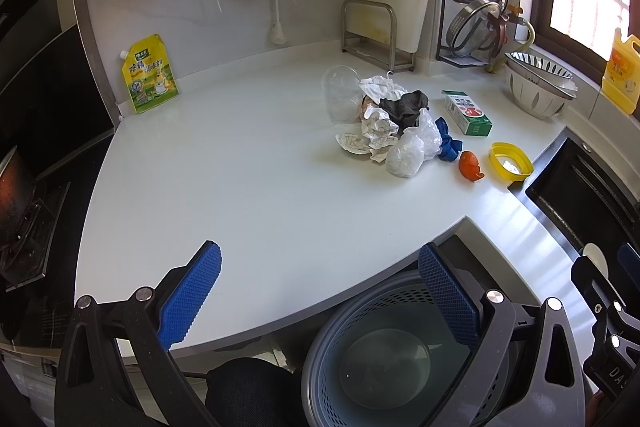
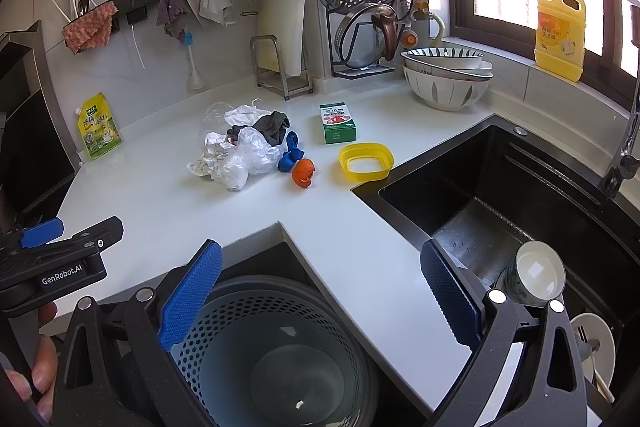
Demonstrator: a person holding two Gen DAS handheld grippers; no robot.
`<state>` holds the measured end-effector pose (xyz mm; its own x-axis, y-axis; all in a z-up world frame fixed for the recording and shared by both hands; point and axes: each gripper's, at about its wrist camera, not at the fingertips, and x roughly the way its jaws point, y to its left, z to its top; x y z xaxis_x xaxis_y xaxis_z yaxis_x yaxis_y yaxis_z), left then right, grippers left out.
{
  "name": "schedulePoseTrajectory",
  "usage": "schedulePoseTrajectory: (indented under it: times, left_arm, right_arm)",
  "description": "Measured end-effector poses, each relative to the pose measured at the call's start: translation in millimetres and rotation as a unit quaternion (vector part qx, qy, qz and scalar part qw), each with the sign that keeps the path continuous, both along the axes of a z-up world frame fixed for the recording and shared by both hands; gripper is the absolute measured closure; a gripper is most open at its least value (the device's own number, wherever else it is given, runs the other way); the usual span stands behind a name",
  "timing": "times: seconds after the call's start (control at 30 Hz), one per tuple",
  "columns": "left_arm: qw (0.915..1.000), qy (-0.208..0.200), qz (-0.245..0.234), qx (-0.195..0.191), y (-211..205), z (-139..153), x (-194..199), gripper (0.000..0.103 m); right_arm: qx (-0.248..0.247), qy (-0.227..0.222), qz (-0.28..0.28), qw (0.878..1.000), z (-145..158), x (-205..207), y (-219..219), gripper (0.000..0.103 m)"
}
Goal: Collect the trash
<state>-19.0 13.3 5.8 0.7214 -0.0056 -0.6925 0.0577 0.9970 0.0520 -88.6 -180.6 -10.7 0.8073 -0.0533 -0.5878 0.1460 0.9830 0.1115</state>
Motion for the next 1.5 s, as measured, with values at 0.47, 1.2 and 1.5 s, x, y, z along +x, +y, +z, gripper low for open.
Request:
schedulePoseTrajectory:
  times: [0.47,1.2,1.5]
  left_arm:
    - [0.9999,0.005,0.015,0.004,-5.7,-22.3,37.7,0.006]
    - [0.9996,0.02,0.008,-0.02,-43.2,-48.5,125.4,0.006]
    - [0.9994,0.027,0.007,-0.022,-47.3,-56.4,133.9,0.006]
  right_arm:
    - [-0.011,0.018,0.002,1.0,-22.1,36.5,-41.4,0.008]
    - [-0.001,0.101,0.034,0.994,-50.5,192.5,-91.0,0.008]
    - [0.026,0.133,0.041,0.99,-64.7,219.0,-96.4,0.008]
